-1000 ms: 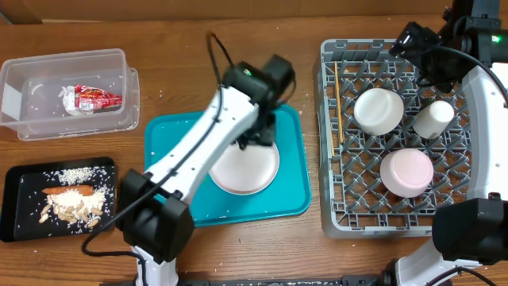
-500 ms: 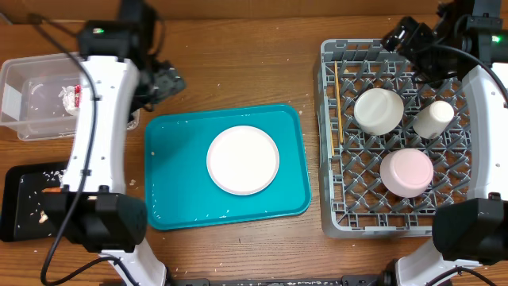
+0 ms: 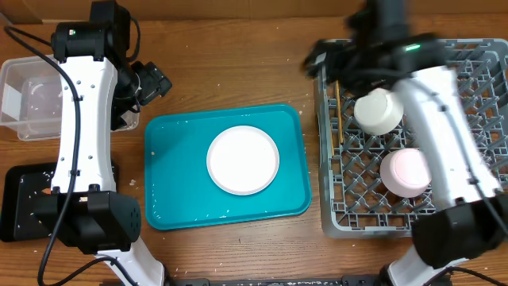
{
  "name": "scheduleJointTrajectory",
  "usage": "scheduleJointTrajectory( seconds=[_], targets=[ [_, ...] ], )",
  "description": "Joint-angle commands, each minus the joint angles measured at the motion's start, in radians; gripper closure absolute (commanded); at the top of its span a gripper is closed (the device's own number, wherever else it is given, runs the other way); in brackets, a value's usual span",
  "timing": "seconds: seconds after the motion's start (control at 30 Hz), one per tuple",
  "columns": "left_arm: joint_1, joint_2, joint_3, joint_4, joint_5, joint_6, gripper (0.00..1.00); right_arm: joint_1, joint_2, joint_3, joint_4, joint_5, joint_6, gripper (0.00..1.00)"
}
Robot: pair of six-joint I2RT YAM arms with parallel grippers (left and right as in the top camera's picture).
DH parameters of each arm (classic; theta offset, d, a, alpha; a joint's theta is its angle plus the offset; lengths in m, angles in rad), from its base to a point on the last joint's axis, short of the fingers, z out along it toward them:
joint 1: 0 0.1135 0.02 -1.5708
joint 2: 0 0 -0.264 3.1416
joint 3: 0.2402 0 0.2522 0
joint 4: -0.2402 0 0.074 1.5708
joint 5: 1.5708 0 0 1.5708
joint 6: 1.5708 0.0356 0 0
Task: Sort waste into correct bins and load items into the dishwasher
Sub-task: 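Move the right gripper from the rack toward the white plate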
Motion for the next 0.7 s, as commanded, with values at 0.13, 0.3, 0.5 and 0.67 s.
scheduleJointTrajectory(
  seconds=[0.13,0.3,0.5,0.67],
  targets=[
    [-0.003,-0.021,0.005,-0.021,0.008,-0.005,0.00,0.209,0.011,-0.069,0.082,0.412,0.062,0.00],
    [-0.003,-0.021,0.005,-0.019,0.008,-0.006,0.00,0.234,0.022,-0.109,0.144,0.320,0.062,0.00],
    [-0.003,-0.021,0.005,-0.017,0.008,-0.006,0.00,0.235,0.099,-0.193,0.135,0.116,0.034,0.00],
    [-0.003,-0.021,0.005,-0.011,0.008,-0.006,0.00,0.238,0.192,-0.207,0.056,0.019,0.009,0.00]
  ],
)
